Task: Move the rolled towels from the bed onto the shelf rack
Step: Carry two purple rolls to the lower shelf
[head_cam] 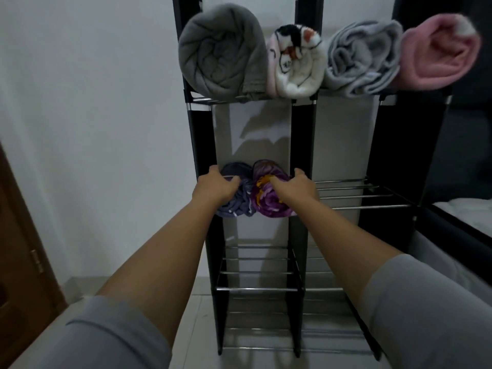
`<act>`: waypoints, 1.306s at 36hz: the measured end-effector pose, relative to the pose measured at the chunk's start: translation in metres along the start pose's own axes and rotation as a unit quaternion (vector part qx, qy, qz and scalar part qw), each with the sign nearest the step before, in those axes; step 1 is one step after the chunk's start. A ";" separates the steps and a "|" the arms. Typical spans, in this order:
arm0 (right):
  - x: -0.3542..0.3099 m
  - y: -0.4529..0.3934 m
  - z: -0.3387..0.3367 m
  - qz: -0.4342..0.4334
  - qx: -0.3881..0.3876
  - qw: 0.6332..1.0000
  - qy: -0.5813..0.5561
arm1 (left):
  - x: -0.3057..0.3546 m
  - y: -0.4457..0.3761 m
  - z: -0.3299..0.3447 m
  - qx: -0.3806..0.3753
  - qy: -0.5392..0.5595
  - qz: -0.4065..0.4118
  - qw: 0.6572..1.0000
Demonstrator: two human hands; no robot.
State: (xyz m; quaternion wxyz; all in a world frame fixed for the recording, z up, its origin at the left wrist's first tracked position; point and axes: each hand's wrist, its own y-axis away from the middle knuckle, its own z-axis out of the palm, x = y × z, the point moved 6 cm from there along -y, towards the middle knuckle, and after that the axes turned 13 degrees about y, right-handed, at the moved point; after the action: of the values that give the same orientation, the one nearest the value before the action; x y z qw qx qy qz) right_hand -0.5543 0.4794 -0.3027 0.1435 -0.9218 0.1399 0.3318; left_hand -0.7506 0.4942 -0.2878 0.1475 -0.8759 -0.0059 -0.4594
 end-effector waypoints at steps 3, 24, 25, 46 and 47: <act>0.009 0.024 -0.006 -0.008 0.009 1.000 -0.004 | -0.006 0.025 -0.004 0.008 0.004 0.000 1.000; -0.069 0.068 -0.126 0.082 -0.068 0.992 -0.069 | 0.110 0.059 -0.082 -0.057 0.134 -0.147 0.978; -0.077 0.069 -0.140 0.087 -0.066 0.992 -0.067 | 0.123 0.058 -0.090 -0.061 0.133 -0.150 0.978; -0.189 0.092 -0.331 0.069 -0.055 0.994 -0.062 | 0.321 0.067 -0.182 -0.086 0.164 -0.121 0.975; -0.188 0.093 -0.334 0.069 -0.052 0.994 -0.063 | 0.324 0.069 -0.183 -0.087 0.166 -0.118 0.975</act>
State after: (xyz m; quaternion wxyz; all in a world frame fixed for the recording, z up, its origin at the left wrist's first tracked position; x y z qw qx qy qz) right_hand -0.5358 0.3047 0.0507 0.0807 -0.8935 0.1767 0.4049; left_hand -0.7005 0.3393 0.0538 0.0148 -0.7900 -0.0448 -0.6113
